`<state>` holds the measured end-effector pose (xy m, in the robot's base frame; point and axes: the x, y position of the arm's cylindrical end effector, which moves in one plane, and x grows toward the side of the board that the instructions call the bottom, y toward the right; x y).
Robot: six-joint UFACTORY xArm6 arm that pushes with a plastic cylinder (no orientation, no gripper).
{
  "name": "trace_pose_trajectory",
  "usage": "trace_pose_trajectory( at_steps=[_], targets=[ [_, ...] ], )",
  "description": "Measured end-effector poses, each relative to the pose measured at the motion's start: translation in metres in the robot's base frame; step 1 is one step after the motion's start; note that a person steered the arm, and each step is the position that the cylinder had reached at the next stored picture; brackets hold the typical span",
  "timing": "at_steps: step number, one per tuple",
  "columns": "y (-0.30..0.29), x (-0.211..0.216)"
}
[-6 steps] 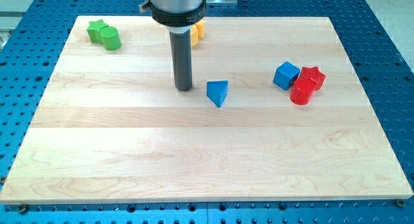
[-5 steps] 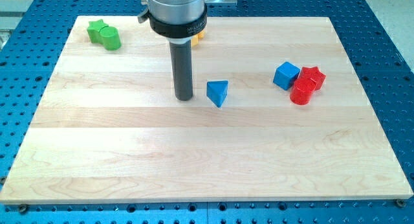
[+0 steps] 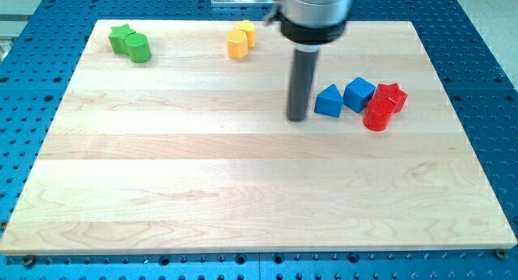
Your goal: Push the triangle closely to the red circle
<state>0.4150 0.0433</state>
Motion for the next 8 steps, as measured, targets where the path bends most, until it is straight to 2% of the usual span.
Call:
trace_pose_trajectory(
  at_steps=[1, 3, 4, 5, 8],
  targets=[
    [0.030, -0.020],
    [0.083, -0.020],
    [0.066, -0.028],
    [0.017, -0.033],
    [-0.046, -0.062]
  ],
)
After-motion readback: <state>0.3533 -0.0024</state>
